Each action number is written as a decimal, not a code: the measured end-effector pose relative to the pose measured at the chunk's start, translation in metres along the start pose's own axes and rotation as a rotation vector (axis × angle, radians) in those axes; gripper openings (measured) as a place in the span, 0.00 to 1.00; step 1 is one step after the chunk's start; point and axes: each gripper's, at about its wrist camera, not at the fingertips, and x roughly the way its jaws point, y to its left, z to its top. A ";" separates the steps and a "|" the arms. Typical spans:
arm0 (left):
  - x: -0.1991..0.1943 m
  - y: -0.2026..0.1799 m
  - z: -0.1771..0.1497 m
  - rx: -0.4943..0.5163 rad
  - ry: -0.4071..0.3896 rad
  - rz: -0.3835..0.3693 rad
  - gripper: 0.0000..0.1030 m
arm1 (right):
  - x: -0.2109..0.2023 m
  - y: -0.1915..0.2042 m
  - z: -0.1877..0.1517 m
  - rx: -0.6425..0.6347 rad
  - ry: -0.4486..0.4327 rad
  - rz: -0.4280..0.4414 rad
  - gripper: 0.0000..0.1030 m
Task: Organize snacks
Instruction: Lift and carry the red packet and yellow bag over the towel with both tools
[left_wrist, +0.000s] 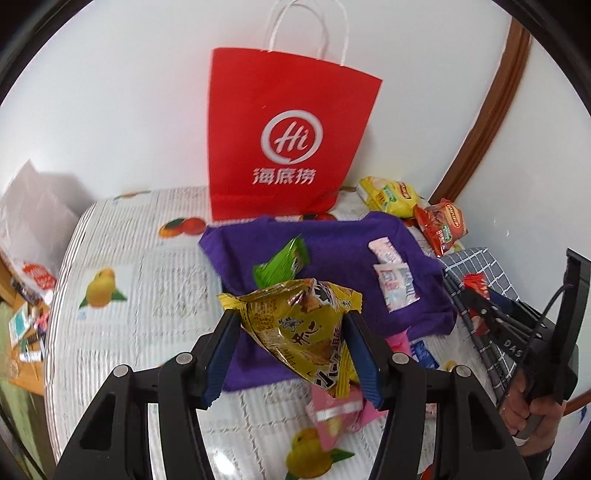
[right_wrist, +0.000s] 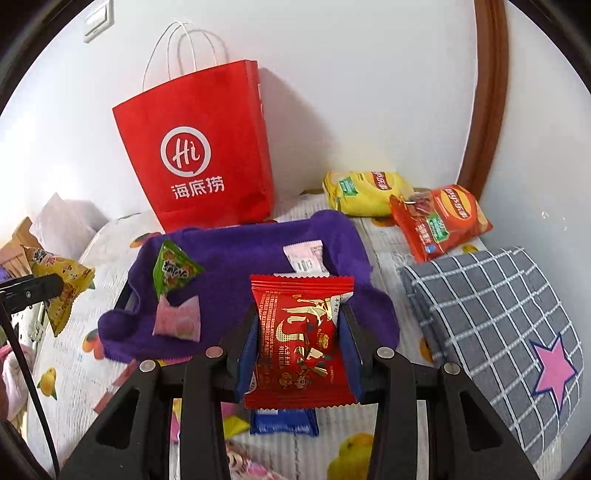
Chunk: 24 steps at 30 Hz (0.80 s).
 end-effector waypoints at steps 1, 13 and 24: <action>0.002 -0.003 0.003 0.005 -0.001 -0.003 0.54 | 0.003 0.000 0.002 0.001 0.001 0.002 0.39; 0.031 -0.016 0.032 0.021 0.000 -0.021 0.54 | 0.044 0.001 0.032 0.003 0.004 0.017 0.39; 0.051 -0.002 0.035 0.012 0.031 -0.001 0.54 | 0.080 -0.003 0.041 -0.007 0.032 0.021 0.39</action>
